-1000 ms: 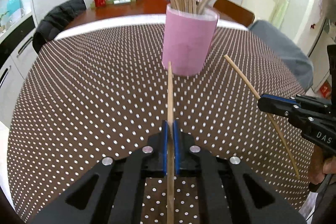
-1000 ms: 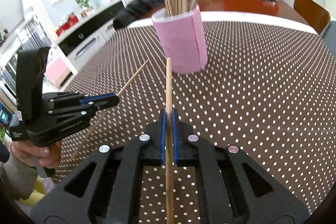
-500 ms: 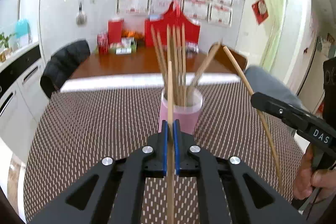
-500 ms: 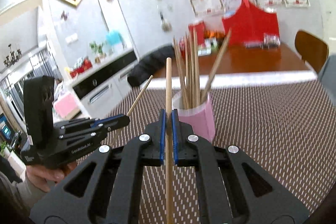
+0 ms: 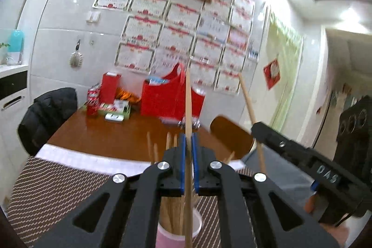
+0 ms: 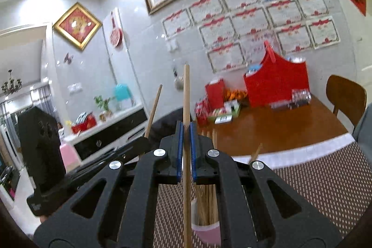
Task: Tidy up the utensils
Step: 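Lift the held sticks upright and carry both grippers over the pink cup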
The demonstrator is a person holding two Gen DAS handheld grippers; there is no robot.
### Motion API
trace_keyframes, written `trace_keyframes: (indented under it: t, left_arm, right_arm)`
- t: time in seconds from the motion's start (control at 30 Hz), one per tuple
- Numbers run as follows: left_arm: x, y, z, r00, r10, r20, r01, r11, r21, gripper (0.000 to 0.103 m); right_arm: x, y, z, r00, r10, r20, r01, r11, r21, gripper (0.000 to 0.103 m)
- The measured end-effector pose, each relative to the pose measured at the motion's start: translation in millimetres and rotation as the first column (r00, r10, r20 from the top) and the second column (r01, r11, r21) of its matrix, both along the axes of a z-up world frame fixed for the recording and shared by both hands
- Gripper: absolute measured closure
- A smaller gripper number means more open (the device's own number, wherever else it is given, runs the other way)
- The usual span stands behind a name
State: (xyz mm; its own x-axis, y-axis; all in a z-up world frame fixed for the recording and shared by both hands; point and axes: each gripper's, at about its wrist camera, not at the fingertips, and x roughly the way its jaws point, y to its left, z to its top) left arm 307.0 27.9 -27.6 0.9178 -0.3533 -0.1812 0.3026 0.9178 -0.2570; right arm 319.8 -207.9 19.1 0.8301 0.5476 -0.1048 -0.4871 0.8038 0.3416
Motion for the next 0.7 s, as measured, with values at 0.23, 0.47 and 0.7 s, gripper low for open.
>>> trace_keyframes:
  t: [0.23, 0.47, 0.7]
  left_arm:
    - [39, -1, 1, 0.996, -0.001, 0.088, 0.007, 0.998, -0.064, 0.098]
    - [63, -2, -23, 0.993, 0.017, 0.114, -0.006, 0.995, -0.097, 0.098]
    - [80, 0, -49, 0.995, 0.037, 0.097, -0.026, 0.993, -0.117, 0.098]
  right_arm:
    - [40, 9, -10, 0.998, -0.067, 0.014, 0.066, 0.996, 0.054, 0.097]
    - [65, 13, -34, 0.993, -0.118, 0.015, 0.117, 0.99, 0.078, 0.097]
    - [76, 18, -47, 0.992, -0.122, 0.017, 0.12, 0.991, 0.063, 0.097]
